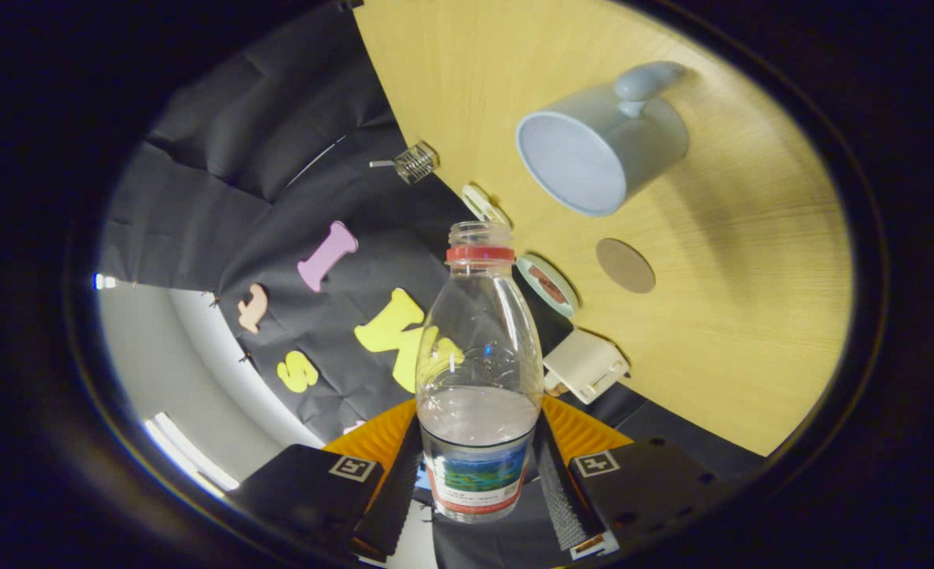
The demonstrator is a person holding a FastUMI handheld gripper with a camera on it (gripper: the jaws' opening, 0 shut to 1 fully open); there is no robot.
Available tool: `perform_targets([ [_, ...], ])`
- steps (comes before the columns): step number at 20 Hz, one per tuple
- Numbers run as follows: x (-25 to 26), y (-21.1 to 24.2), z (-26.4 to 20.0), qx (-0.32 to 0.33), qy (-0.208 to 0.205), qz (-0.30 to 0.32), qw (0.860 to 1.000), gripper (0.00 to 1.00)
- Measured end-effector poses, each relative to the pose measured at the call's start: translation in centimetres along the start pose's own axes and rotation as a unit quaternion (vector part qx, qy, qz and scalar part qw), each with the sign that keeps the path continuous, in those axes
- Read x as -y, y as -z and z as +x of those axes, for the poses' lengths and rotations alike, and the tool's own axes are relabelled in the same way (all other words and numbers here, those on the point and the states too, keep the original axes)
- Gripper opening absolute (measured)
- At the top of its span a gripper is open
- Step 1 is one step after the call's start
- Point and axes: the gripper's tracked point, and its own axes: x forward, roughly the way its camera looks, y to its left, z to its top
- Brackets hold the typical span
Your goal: Take the bottle from table, then pour the juice into the cup, finally place the bottle on the coaster
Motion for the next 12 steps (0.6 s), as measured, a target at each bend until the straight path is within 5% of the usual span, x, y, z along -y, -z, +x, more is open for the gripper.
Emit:
perform_targets([
  [5,0.6,1.7,-1.7,0.001,0.025,-0.183,0.983,0.76],
  [10,0.8,2.4,-2.6,0.014,0.039,-0.346,0.937,0.76],
  [12,0.9,2.1,-2.5,0.020,0.049,-0.433,0.900,0.76],
])
